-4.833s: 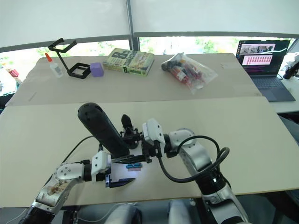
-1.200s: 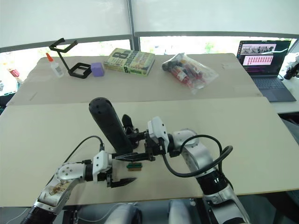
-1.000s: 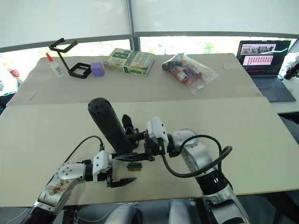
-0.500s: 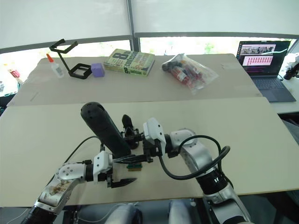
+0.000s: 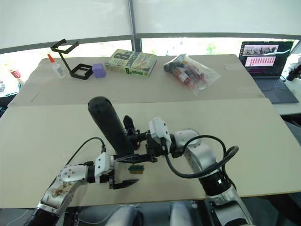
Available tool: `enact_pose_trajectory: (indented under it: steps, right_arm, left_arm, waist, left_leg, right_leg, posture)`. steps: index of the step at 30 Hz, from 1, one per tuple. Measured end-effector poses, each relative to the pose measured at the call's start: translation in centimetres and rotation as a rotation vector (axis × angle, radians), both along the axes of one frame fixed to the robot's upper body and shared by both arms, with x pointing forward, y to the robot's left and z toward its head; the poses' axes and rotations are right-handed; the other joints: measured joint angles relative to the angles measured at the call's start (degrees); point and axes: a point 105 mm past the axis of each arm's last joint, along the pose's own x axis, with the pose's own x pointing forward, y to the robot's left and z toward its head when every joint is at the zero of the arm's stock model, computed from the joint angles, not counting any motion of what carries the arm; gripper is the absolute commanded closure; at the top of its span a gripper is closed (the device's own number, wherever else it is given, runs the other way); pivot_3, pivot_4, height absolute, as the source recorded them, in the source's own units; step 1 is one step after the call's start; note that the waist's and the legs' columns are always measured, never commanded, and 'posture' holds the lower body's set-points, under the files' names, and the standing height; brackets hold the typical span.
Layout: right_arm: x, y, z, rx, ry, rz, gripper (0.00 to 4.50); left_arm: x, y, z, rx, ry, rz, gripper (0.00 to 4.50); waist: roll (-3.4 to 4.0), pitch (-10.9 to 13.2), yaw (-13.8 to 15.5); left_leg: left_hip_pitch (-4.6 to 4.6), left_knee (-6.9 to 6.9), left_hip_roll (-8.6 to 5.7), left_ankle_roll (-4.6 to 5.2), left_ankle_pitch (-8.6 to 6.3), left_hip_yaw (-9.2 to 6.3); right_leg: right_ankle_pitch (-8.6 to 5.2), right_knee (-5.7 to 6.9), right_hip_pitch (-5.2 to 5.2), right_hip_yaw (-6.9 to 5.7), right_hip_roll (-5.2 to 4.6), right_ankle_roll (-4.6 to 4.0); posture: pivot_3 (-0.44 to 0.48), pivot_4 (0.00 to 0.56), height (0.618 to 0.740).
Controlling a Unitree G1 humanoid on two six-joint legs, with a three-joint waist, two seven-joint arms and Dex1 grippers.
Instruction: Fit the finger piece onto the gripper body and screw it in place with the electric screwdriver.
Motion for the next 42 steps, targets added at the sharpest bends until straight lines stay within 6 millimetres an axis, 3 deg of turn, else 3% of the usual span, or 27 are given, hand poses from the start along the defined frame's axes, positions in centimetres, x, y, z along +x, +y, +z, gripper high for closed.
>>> enact_pose_trajectory:
  steps: [7,11,15,18,24,29,35,39,42]
  right_arm:
    - [0.0,-0.5,1.9,0.049,-0.027,0.005,2.55]
    - [-0.2,-1.3,3.3,0.062,-0.049,-0.001,2.55]
    - [-0.1,-2.5,4.3,0.06,-0.065,-0.029,2.55]
    - [0.0,-3.8,5.1,0.027,-0.072,-0.055,2.55]
    - [-0.2,-5.9,7.7,0.046,-0.108,-0.12,2.55]
    - [-0.3,-6.5,8.8,0.062,-0.099,-0.149,2.55]
    - [-0.5,-5.8,11.7,0.135,-0.143,-0.131,2.55]
    - [-0.6,-4.7,12.9,0.182,-0.127,-0.094,2.55]
    - [-0.7,-3.4,13.2,0.201,-0.104,-0.052,2.55]
  left_arm:
    - [-0.6,0.5,0.5,-0.023,0.01,-0.021,0.07]
    - [-1.9,1.6,2.0,-0.108,0.054,-0.028,0.07]
    - [-3.1,2.4,3.8,-0.178,0.063,-0.045,0.07]
    - [-3.3,3.2,6.4,-0.248,-0.003,-0.015,0.07]
    - [-3.1,4.4,10.2,-0.34,-0.124,0.088,0.07]
    - [-2.2,6.1,11.7,-0.396,-0.147,0.219,0.07]
    - [-0.3,8.6,11.4,-0.404,-0.142,0.385,0.07]
    - [0.1,9.5,9.0,-0.306,-0.103,0.435,0.07]
    - [0.4,9.0,7.1,-0.271,-0.059,0.44,0.07]
  waist:
    - [-0.02,0.0,-0.4]
    - [-0.05,0.1,-0.4]
    - [-0.07,0.1,-0.3]
    - [-0.14,0.1,-0.2]
    - [-0.15,0.1,-0.2]
    - [-0.15,0.1,-0.3]
    - [-0.16,0.1,-0.3]
    - [-0.16,0.1,-0.4]
    - [-0.16,0.1,-0.4]
  left_leg:
    - [-0.11,-0.01,0.04,0.0,0.0,0.0]
    - [-0.17,-0.01,0.22,-0.01,0.0,0.0]
    - [-0.16,0.01,0.23,0.04,-0.03,0.01]
    - [-0.18,0.01,0.24,0.05,-0.04,0.0]
    - [-0.18,-0.02,0.24,0.05,-0.04,0.01]
    - [-0.15,0.0,0.24,0.19,-0.11,0.03]
    - [-0.17,-0.02,0.22,0.04,-0.03,0.04]
    - [-0.17,-0.03,0.13,0.04,-0.03,0.09]
    - [-0.17,-0.02,0.12,0.03,-0.02,0.06]
  right_leg:
    - [0.0,0.01,-0.13,0.01,0.01,0.0]
    - [0.0,-0.01,-0.2,0.0,0.02,0.0]
    - [0.0,-0.05,-0.16,0.0,0.01,0.0]
    - [0.0,-0.06,-0.16,0.0,0.0,-0.01]
    - [0.0,-0.07,-0.15,0.01,0.02,-0.01]
    - [0.0,-0.07,-0.15,0.04,0.03,-0.01]
    - [0.0,-0.04,-0.15,0.01,0.06,-0.01]
    - [0.0,-0.05,-0.16,0.03,0.05,-0.01]
    - [0.0,-0.03,-0.16,0.0,0.06,-0.01]
  posture:
    - [0.0,0.15,0.74]
    - [0.0,0.15,0.74]
    - [0.0,0.15,0.74]
    - [0.0,0.15,0.74]
    - [0.0,0.15,0.74]
    - [0.0,0.15,0.74]
    - [0.0,0.15,0.74]
    - [0.0,0.15,0.74]
    - [0.0,0.15,0.74]
